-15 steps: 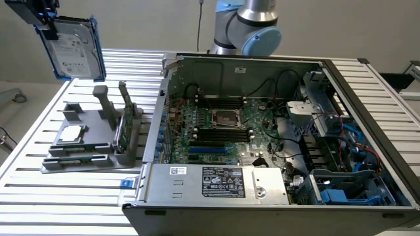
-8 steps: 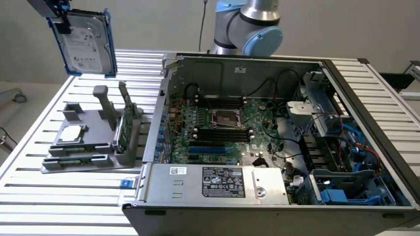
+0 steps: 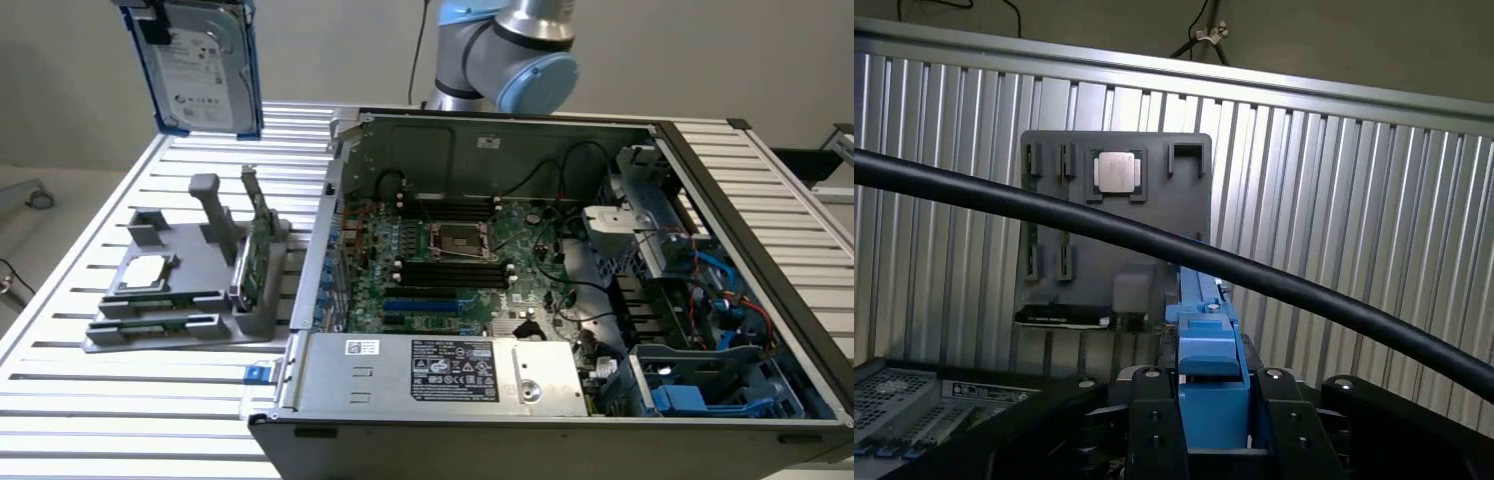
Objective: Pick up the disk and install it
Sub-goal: 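Pick up the disk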
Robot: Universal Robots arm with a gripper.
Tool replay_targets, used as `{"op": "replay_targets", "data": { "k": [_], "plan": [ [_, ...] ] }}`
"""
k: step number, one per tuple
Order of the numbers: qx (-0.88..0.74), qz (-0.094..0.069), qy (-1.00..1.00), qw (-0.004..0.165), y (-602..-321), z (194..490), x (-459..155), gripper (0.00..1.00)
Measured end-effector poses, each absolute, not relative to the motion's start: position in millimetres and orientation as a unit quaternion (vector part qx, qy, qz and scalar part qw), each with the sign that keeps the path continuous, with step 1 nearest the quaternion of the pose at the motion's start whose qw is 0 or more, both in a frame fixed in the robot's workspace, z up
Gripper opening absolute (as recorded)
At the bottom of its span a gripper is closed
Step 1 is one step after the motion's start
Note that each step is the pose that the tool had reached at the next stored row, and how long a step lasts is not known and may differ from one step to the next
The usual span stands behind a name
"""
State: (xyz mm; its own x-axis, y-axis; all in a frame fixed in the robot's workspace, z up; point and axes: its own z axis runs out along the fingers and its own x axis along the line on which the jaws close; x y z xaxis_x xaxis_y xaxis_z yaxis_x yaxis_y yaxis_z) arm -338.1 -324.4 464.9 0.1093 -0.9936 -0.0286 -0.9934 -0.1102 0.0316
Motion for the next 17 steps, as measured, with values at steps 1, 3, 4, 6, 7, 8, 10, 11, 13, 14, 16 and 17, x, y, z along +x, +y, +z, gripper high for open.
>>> {"op": "replay_targets", "data": {
  "k": [1, 3, 4, 6, 7, 8, 10, 11, 13, 14, 16, 17],
  "plan": [
    [0.745, -0.022, -0.667, 0.002, -324, 469, -334, 0.33],
    [0.745, -0.022, -0.667, 0.002, -324, 476, -324, 0.33],
    [0.745, -0.023, -0.667, 0.002, -324, 479, -320, 0.33],
    [0.745, -0.023, -0.667, 0.002, -325, 485, -311, 0.33],
    [0.745, -0.023, -0.667, 0.002, -325, 488, -306, 0.33],
    [0.745, -0.023, -0.667, 0.002, -326, 491, -302, 0.33],
    [0.745, -0.024, -0.667, 0.002, -328, 496, -293, 0.33],
    [0.745, -0.024, -0.667, 0.002, -329, 497, -288, 0.33],
    [0.745, -0.024, -0.667, 0.002, -333, 497, -279, 0.33],
    [0.745, -0.024, -0.667, 0.002, -335, 497, -275, 0.33],
    [0.745, -0.024, -0.667, 0.002, -339, 497, -266, 0.33],
    [0.745, -0.024, -0.667, 0.002, -341, 497, -262, 0.33]
  ]
}}
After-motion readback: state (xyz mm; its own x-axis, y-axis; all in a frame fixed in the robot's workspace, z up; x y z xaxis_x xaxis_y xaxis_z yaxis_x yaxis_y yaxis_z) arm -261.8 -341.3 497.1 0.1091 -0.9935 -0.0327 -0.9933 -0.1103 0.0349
